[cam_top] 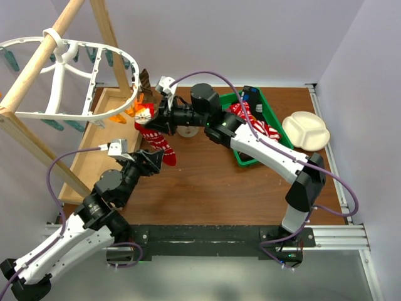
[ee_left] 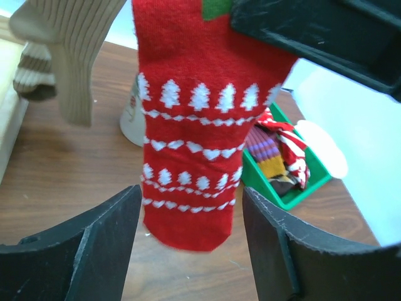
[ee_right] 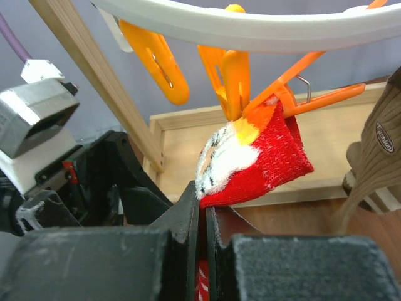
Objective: Remove the socks clipped to the hanger
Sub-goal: Remove the sock from the hanger.
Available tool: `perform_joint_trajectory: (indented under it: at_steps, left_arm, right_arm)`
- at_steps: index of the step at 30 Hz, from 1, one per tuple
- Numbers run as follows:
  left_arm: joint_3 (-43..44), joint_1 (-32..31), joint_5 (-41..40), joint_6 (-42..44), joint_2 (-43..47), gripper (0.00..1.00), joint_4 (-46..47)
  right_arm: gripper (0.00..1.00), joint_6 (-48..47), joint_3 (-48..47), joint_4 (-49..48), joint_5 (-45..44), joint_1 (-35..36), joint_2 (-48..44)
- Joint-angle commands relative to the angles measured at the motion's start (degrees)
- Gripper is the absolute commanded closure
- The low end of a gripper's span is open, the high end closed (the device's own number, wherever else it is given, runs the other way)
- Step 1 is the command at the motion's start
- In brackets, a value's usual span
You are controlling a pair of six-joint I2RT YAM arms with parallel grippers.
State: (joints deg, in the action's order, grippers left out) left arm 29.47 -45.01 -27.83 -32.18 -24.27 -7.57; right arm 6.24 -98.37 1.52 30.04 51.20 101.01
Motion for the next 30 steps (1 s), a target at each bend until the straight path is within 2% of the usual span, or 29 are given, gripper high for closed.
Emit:
perform_joint_trajectory:
  at_steps: [1, 13, 20, 25, 26, 28, 30]
  left_arm:
    - [1.2, 0.4, -3.1, 3.4, -2.0, 0.27, 5.7]
    - [-1.3, 0.4, -3.4, 5.7, -5.8, 0.21, 18.3]
    - [-3.3, 0.4, -7.7, 5.4, -7.0, 0.23, 21.5]
    - [-3.5, 0.3, -11.5, 4.9, -8.0, 0.35, 23.2]
    - [-3.6, 0.3, -11.8, 4.9, -8.2, 0.42, 23.4]
    - [-3.6, 0.4, -12.2, 5.4, -8.3, 0.49, 24.0]
    - [-3.6, 0.4, -11.9, 5.9, -8.3, 0.64, 24.5]
  right_arm:
    - [1.0, 5.4, -2.9, -1.3, 3.9, 0.0, -0.2]
    - [1.0, 12.8, -2.0, -6.4, 5.7, 0.0, 1.4]
    - [1.0, 15.7, -1.3, -8.9, 6.2, 0.0, 1.3]
    - [1.0, 17.2, -0.9, -10.2, 6.7, 0.1, 1.1]
    - [1.0, 17.2, -0.9, -10.2, 6.7, 0.0, 1.0]
    - [1.0, 17.3, -0.7, -10.1, 6.9, 0.0, 1.0]
    - [1.0, 17.3, -0.4, -10.1, 6.9, 0.0, 0.9]
